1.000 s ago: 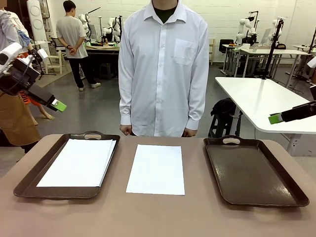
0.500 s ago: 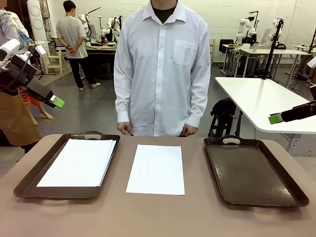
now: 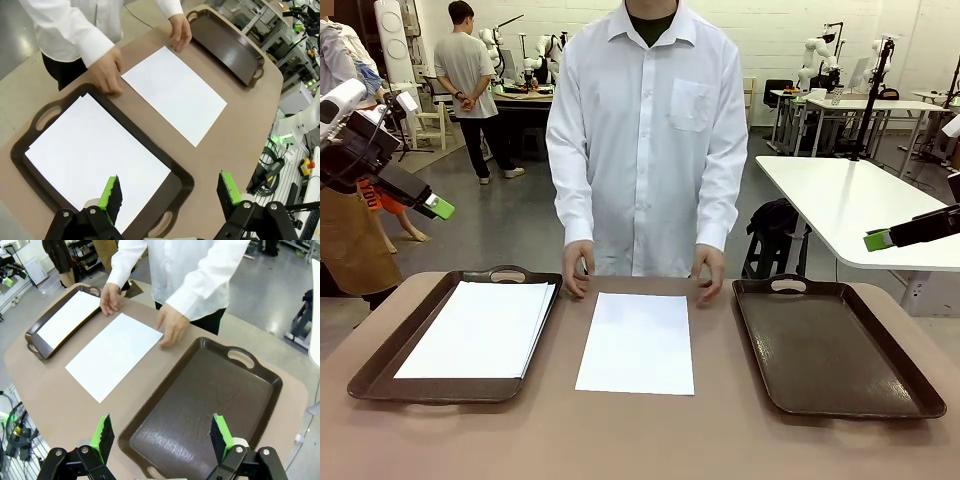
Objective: Sort the A4 documents.
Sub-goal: Receive the A4 Paper.
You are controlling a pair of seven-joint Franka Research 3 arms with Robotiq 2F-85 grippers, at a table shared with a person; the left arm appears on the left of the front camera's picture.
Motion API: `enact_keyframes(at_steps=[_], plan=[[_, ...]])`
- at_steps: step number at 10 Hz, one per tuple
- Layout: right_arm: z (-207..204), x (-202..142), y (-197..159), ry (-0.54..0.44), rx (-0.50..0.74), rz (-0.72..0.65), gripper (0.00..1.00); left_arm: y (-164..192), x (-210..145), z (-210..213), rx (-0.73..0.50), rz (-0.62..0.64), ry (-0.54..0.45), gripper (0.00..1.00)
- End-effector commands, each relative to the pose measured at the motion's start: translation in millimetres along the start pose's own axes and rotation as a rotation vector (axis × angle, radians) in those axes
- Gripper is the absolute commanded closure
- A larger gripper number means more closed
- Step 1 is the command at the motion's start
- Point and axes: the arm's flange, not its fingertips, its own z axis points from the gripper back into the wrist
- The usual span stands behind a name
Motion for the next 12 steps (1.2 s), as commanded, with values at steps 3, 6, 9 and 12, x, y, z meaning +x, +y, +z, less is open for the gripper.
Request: enact_keyframes(at_steps=[3, 6, 9, 12], plan=[[-2.2, -1.0, -1.7, -0.006, 0.016, -0.006, 0.00, 1.1, -1.6, 1.4, 0.000, -0.013, 0.000, 0.01], [-2.2, -1.0, -1.7, -0.006, 0.016, -0.006, 0.00, 1.1, -1.6, 1.4, 0.000, -0.013, 0.000, 0.01], [-2.2, -1.0, -1.7, -0.006, 0.016, -0.006, 0.00, 1.1, -1.6, 1.4, 0.000, -0.013, 0.000, 0.01], [-2.2, -1.0, -1.7, -0.006, 0.016, -0.006, 0.00, 1.1, -1.6, 1.4, 0.000, -0.013, 0.000, 0.01]])
